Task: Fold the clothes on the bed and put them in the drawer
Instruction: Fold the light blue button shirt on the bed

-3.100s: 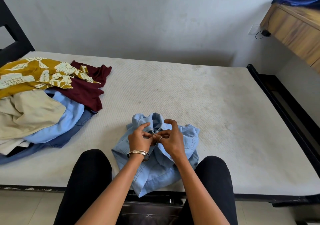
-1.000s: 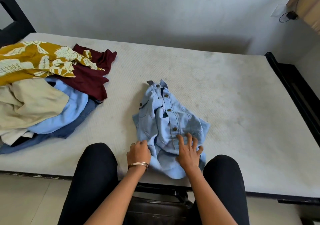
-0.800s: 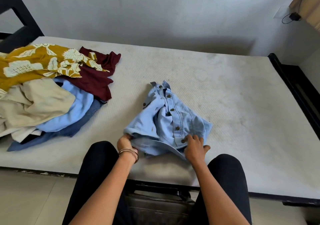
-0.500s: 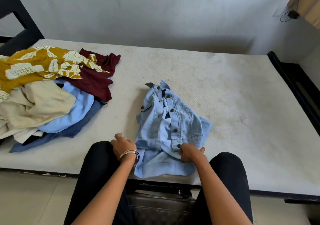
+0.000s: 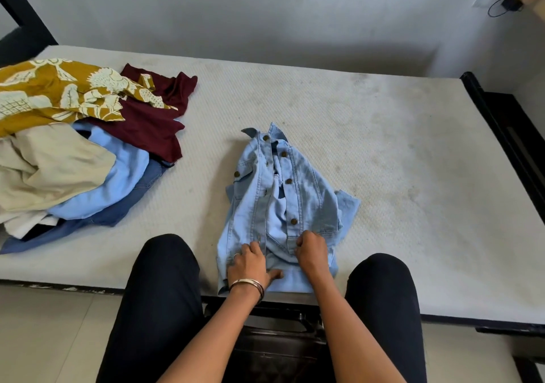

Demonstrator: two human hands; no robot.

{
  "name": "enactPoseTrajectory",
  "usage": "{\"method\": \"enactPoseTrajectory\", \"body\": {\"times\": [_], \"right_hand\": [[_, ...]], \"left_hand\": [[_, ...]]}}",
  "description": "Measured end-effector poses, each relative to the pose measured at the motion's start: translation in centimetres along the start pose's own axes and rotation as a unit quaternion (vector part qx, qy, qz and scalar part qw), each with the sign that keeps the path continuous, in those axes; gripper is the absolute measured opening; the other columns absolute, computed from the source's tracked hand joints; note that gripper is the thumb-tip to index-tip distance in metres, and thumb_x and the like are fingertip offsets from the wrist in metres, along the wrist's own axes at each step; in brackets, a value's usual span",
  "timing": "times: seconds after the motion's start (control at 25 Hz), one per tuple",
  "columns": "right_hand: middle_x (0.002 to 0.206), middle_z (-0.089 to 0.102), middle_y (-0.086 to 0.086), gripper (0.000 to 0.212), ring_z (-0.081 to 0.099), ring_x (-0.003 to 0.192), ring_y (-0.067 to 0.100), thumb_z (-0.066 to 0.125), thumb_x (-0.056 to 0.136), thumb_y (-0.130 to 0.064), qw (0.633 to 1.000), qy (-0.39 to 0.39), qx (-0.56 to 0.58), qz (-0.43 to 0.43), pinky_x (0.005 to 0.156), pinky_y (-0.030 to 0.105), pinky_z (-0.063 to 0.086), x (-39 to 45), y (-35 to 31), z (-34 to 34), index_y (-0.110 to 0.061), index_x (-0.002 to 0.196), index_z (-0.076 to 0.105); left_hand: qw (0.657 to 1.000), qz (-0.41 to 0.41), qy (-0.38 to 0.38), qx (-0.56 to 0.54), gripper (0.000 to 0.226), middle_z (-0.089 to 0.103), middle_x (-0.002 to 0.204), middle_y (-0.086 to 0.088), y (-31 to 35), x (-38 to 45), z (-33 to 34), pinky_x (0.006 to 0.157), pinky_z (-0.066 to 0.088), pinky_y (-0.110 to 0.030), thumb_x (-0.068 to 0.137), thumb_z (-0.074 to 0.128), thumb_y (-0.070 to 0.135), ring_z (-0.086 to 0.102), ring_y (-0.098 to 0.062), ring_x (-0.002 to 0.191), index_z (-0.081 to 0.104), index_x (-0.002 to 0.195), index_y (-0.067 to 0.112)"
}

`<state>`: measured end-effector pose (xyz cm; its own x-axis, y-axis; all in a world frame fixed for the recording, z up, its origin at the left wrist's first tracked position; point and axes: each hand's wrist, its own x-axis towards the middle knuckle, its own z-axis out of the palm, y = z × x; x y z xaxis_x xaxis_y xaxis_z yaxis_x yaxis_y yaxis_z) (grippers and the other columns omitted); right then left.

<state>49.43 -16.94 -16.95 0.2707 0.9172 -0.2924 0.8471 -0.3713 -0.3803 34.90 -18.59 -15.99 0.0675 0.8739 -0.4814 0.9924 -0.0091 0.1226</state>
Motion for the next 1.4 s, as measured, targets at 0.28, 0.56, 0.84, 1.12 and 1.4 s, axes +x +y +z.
{"method": "enactPoseTrajectory", "body": {"times": [0.28,0.56,0.84,1.12,1.4], "right_hand": [[0.069,0.066,-0.003,0.018,0.061,0.065,0.005,0.065,0.083,0.008,0.957,0.023,0.276,0.081,0.052,0.009,0.040,-2.0,0.5,-1.2,-0.010,0.079,0.067],[0.077,0.066,0.009,0.019,0.063,0.074,0.025,0.059,0.076,0.015,0.981,0.060,0.185,-0.006,0.061,0.030,0.048,-4.3,-3.4,-2.1,-0.001,0.082,0.068],[0.080,0.066,0.007,0.026,0.063,0.075,0.022,0.055,0.080,0.011,0.960,0.086,0.267,-0.016,0.063,0.030,0.051,-5.4,-2.8,-2.5,-0.005,0.099,0.062],[0.079,0.059,0.001,0.047,0.059,0.072,0.010,0.042,0.078,0.023,0.910,0.122,0.397,-0.016,0.067,0.014,0.049,-6.0,-2.4,-3.5,-0.015,0.104,0.051],[0.080,0.061,0.002,0.047,0.062,0.072,0.006,0.045,0.076,0.026,0.910,0.106,0.400,-0.024,0.070,0.018,0.054,-4.7,-2.0,-3.7,-0.010,0.105,0.052]], "left_hand": [[0.940,-0.127,0.042,-0.314,0.019,0.068,0.080,-0.012,-1.2,1.9,-1.7,0.069,0.056,-0.032,0.083,0.071,0.023,0.068,-0.031,0.084,0.073,0.085,0.005],[0.753,-0.133,0.074,-0.640,0.027,0.073,0.088,-0.012,0.6,-0.1,-3.9,0.075,0.059,-0.035,0.078,0.074,-0.003,0.068,-0.023,0.079,0.072,0.105,0.002],[0.846,-0.038,0.172,-0.503,0.033,0.075,0.086,-0.009,3.6,-1.9,-4.5,0.084,0.052,-0.025,0.076,0.077,0.005,0.070,-0.019,0.083,0.073,0.107,0.011],[0.910,0.027,0.201,-0.361,0.041,0.074,0.092,-0.009,4.3,-1.5,-5.2,0.080,0.053,-0.033,0.084,0.067,0.003,0.069,-0.025,0.091,0.065,0.123,0.014],[0.886,0.079,0.201,-0.409,0.052,0.073,0.073,-0.007,3.6,-1.0,-4.9,0.072,0.049,-0.023,0.080,0.066,-0.006,0.067,-0.021,0.074,0.061,0.128,0.013]]}}
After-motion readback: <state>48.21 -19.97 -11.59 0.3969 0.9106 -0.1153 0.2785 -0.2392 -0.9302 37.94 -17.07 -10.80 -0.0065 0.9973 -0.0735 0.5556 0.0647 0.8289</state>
